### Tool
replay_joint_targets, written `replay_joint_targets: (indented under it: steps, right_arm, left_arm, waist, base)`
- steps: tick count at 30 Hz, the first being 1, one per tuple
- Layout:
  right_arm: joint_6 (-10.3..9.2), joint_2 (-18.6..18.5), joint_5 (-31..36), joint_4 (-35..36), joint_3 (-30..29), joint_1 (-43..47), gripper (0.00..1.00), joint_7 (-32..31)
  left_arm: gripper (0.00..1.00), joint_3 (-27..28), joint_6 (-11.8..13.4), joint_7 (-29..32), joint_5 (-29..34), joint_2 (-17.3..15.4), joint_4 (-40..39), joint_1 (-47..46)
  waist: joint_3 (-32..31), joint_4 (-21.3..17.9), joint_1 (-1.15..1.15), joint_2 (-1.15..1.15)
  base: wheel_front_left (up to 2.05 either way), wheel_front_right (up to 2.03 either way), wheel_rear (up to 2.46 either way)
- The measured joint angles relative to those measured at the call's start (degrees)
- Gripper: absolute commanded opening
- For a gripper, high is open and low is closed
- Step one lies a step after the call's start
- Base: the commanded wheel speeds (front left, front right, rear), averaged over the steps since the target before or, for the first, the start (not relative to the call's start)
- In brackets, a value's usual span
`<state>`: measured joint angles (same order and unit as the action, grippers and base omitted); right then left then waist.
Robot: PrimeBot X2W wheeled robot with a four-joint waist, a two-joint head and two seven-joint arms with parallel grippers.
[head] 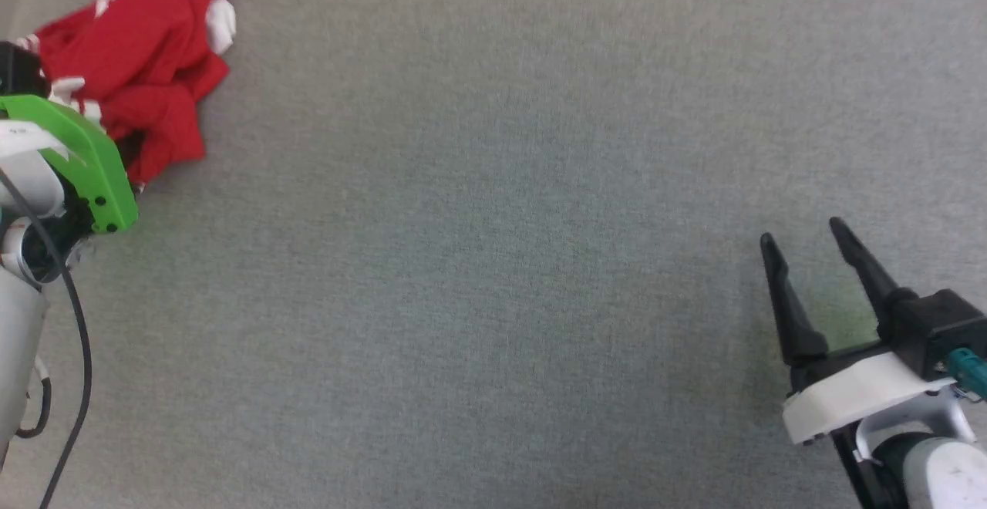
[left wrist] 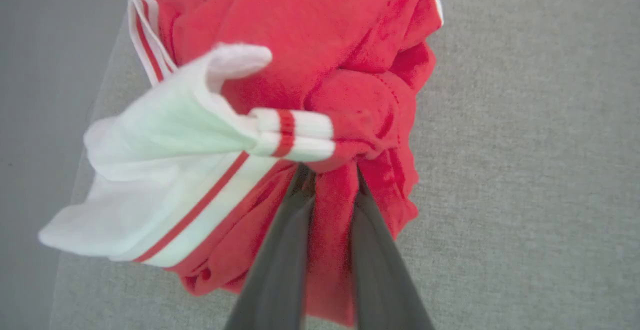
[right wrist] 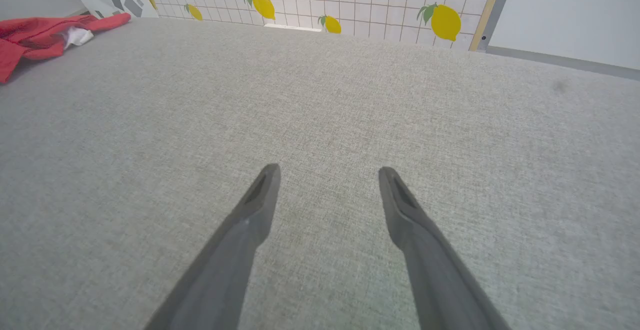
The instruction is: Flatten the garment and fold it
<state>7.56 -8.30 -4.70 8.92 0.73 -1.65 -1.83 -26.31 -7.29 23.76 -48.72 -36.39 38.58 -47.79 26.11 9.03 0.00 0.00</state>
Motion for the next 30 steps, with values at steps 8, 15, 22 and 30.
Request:
replay_joint_targets:
  steps: [8, 15, 22, 30]
  right_arm:
    - [0.00, 0.5, -1.6, -4.2, 0.6, 1.3, 1.00, 0.6]
    - [0.00, 1.5, -2.5, -7.2, 1.4, 4.3, 1.00, 0.8]
    - [0.00, 2.1, -2.9, -8.8, 1.3, 5.0, 1.00, 1.3]
    - [0.00, 2.3, -2.9, -9.4, 1.1, 3.6, 1.00, 1.3]
  left_arm:
    - [0.00, -1.7, 0.0, -15.3, 0.9, -2.0, -6.5, 0.2]
    - [0.00, -4.4, -0.1, -22.1, 1.3, -2.3, -14.9, -1.5]
    - [0.00, -7.1, 0.1, -21.5, 0.9, 0.4, -23.4, -3.8]
    - [0.00, -12.0, 3.6, -20.2, 1.2, 8.0, -30.3, -3.0]
  waist:
    - [-7.4, 0.2, 0.00, 0.00]
    - [-15.2, 0.2, -0.01, 0.00]
    - [-22.0, -0.5, -0.01, 0.00]
    - [-25.3, -5.1, -0.01, 0.00]
  base:
    - [0.00, 0.00, 0.00]
    - [0.00, 0.00, 0.00]
    - [0.00, 0.00, 0.00]
    - [0.00, 0.00, 0.00]
